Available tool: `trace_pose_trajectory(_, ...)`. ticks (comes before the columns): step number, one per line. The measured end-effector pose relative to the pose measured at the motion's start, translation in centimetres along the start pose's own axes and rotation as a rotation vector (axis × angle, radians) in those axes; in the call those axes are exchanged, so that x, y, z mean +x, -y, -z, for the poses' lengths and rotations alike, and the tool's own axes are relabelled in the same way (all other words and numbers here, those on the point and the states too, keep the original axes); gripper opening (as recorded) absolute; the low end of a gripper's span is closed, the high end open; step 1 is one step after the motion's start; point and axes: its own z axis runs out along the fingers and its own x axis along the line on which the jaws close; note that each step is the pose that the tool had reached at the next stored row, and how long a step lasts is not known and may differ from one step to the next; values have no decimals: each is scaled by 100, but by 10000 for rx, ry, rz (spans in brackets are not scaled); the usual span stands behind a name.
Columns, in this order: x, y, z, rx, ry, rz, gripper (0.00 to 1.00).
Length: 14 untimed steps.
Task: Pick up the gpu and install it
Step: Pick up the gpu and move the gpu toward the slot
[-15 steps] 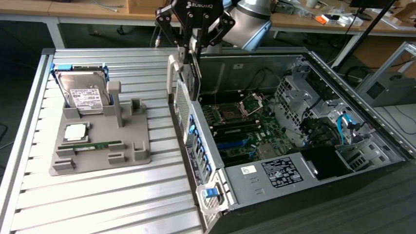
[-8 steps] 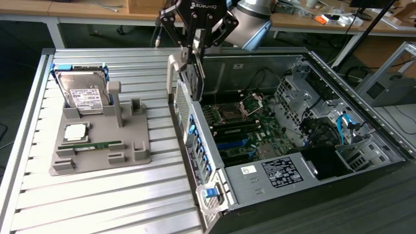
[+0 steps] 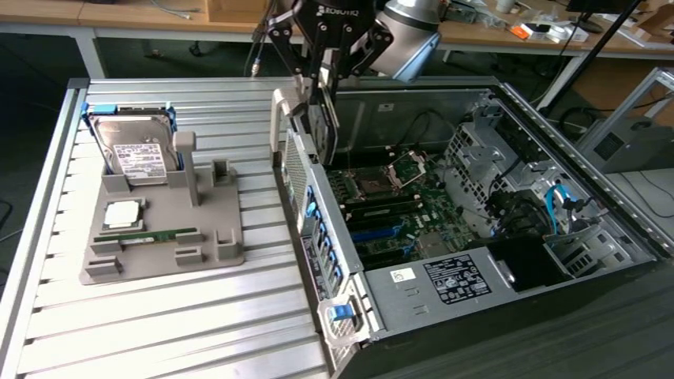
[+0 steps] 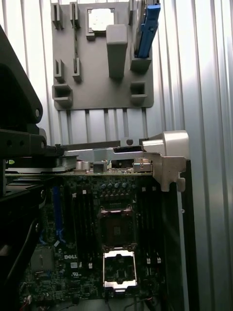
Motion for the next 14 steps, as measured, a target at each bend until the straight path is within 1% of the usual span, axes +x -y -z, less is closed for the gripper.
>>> trace_pose_trajectory(14,-116,36,-16,1,-6,0,27)
